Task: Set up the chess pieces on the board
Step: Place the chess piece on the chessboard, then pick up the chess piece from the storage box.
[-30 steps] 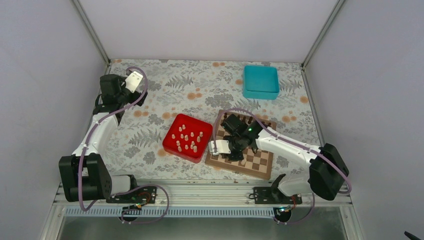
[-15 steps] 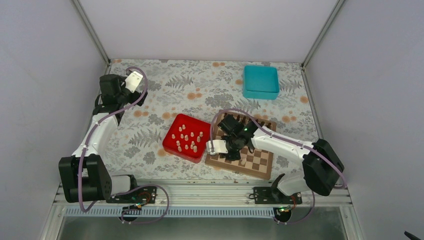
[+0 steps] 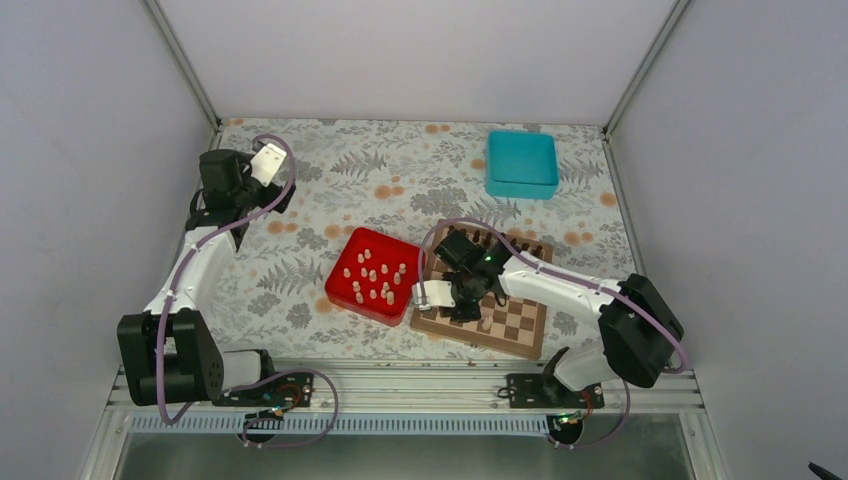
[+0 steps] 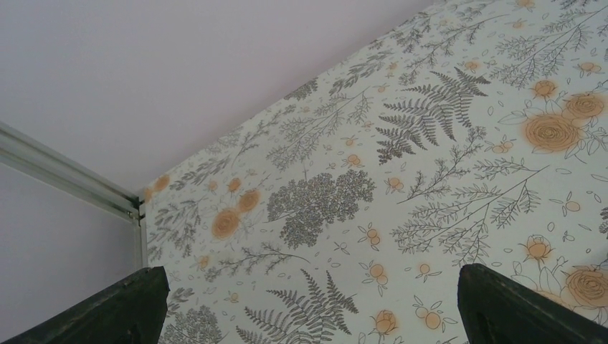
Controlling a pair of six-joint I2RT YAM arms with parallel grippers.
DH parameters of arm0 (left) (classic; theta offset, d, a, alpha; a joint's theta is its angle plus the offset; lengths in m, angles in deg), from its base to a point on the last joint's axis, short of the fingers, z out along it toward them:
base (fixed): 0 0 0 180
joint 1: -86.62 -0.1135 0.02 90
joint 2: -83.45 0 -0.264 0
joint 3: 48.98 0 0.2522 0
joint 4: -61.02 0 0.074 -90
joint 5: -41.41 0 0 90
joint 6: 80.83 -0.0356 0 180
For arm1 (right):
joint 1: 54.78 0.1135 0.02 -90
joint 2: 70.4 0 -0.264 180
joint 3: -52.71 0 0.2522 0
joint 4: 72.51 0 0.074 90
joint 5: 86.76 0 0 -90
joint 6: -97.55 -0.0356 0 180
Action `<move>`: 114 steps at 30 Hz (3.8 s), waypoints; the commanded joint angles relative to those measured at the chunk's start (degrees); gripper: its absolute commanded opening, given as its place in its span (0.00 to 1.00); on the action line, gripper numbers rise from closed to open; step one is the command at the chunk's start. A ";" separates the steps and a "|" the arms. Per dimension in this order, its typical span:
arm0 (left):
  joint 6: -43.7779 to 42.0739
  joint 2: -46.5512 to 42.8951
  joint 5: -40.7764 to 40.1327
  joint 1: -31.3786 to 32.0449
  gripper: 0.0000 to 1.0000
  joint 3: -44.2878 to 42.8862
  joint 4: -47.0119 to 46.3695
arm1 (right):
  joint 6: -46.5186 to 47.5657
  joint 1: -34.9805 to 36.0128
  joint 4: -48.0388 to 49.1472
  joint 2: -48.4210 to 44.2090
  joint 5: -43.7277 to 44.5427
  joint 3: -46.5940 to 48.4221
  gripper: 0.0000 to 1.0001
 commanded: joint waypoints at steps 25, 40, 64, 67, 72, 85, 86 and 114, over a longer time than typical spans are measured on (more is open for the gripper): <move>-0.91 -1.35 1.73 -0.32 1.00 0.32 -0.80 | -1.19 0.63 -4.12 -3.48 1.86 12.63 0.49; -0.16 -3.11 4.16 -0.32 1.00 -0.76 0.19 | -0.46 3.84 -6.85 26.61 2.31 43.53 0.43; 1.98 -4.30 7.59 -0.24 1.00 -1.31 1.39 | 1.45 6.44 -1.73 38.99 5.12 44.42 0.36; 1.94 -4.57 7.60 -0.23 1.00 -1.14 1.39 | 1.61 6.44 -1.41 39.65 5.61 44.33 0.36; 1.98 -4.59 7.57 -0.28 1.00 -1.20 1.22 | 1.52 6.28 -0.25 38.17 5.18 44.26 0.37; 1.80 -4.95 7.25 -0.28 1.00 -0.38 0.69 | 0.68 6.30 -0.57 41.07 3.19 47.60 0.36; 1.80 -4.91 7.28 -0.32 1.00 -0.36 0.64 | 0.56 6.29 -0.57 41.25 2.97 47.92 0.36; 1.82 -5.91 7.11 -0.31 1.00 0.22 -0.06 | -3.48 8.31 4.74 45.29 0.02 52.26 0.29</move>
